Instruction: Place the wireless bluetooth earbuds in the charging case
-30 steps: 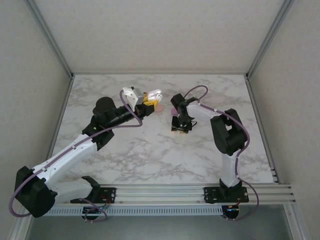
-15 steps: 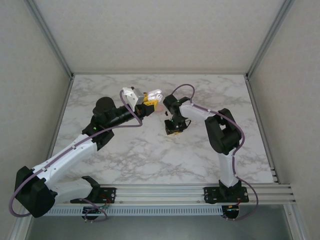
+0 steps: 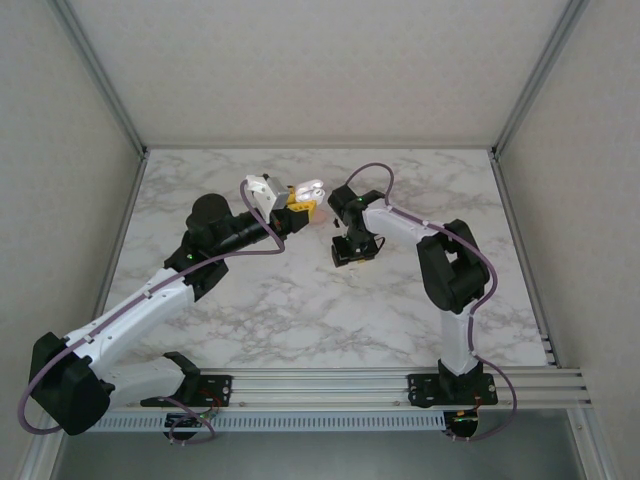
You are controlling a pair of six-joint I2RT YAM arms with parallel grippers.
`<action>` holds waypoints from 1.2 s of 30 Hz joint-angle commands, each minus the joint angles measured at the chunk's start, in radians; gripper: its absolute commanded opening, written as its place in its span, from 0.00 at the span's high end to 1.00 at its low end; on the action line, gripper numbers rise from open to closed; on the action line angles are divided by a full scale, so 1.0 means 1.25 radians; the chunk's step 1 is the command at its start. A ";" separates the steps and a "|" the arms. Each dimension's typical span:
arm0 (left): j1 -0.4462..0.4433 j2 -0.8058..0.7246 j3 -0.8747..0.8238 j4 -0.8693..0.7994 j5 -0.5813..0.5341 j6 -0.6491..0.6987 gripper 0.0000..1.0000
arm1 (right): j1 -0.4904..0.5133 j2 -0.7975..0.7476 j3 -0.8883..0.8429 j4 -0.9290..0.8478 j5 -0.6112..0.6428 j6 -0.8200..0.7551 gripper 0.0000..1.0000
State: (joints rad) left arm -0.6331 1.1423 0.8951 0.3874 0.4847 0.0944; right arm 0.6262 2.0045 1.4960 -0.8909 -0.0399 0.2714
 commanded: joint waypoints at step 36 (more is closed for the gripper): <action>0.003 0.006 0.014 0.005 0.004 0.001 0.81 | 0.005 0.035 -0.023 -0.029 0.005 0.034 0.72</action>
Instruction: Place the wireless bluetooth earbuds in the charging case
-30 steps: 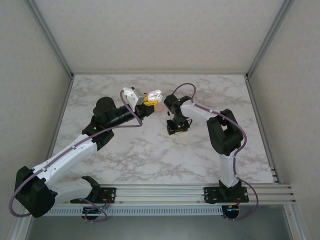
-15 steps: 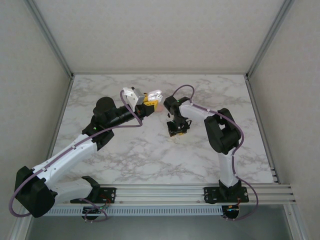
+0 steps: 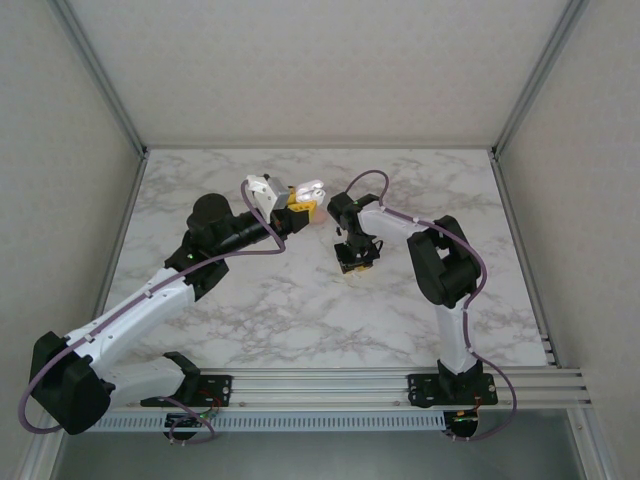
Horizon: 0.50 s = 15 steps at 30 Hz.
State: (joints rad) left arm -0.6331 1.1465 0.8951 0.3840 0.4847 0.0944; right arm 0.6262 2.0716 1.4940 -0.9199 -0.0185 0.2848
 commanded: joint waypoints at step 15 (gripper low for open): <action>0.005 0.064 0.025 0.040 -0.032 -0.033 0.82 | -0.094 -0.553 -0.116 0.195 -0.057 0.242 0.73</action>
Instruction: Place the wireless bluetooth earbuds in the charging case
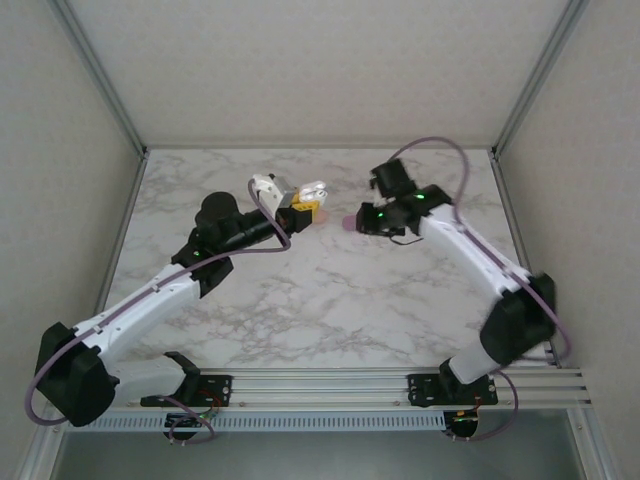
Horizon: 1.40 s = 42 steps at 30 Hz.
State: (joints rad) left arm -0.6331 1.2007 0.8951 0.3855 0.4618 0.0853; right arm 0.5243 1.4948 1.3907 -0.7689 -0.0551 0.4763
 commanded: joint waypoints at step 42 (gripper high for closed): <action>-0.028 0.142 0.055 0.187 0.031 -0.070 0.82 | 0.150 -0.165 -0.078 0.546 -0.083 0.224 0.73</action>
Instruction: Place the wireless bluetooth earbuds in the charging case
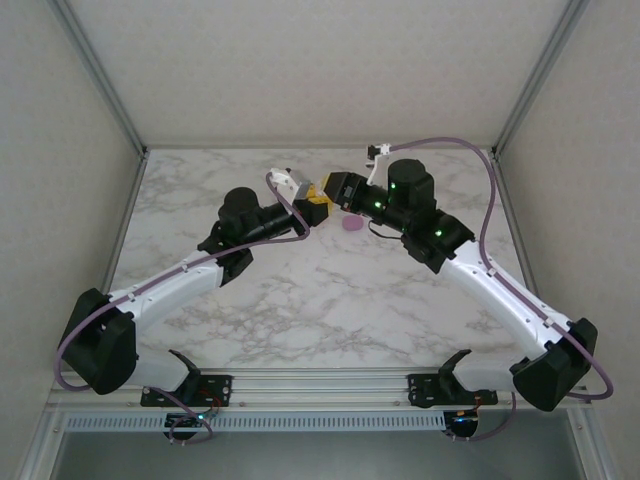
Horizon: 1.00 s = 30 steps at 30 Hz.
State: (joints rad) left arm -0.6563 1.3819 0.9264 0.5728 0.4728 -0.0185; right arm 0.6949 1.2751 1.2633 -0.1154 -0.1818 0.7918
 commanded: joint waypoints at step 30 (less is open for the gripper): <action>-0.008 -0.023 0.011 0.122 -0.006 -0.048 0.84 | 0.038 -0.053 -0.052 0.025 0.071 -0.100 0.73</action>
State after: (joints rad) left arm -0.6621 1.3819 0.9268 0.6266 0.4656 -0.0574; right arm 0.7319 1.2331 1.2259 -0.0658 -0.1043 0.6727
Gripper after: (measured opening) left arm 0.233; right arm 0.269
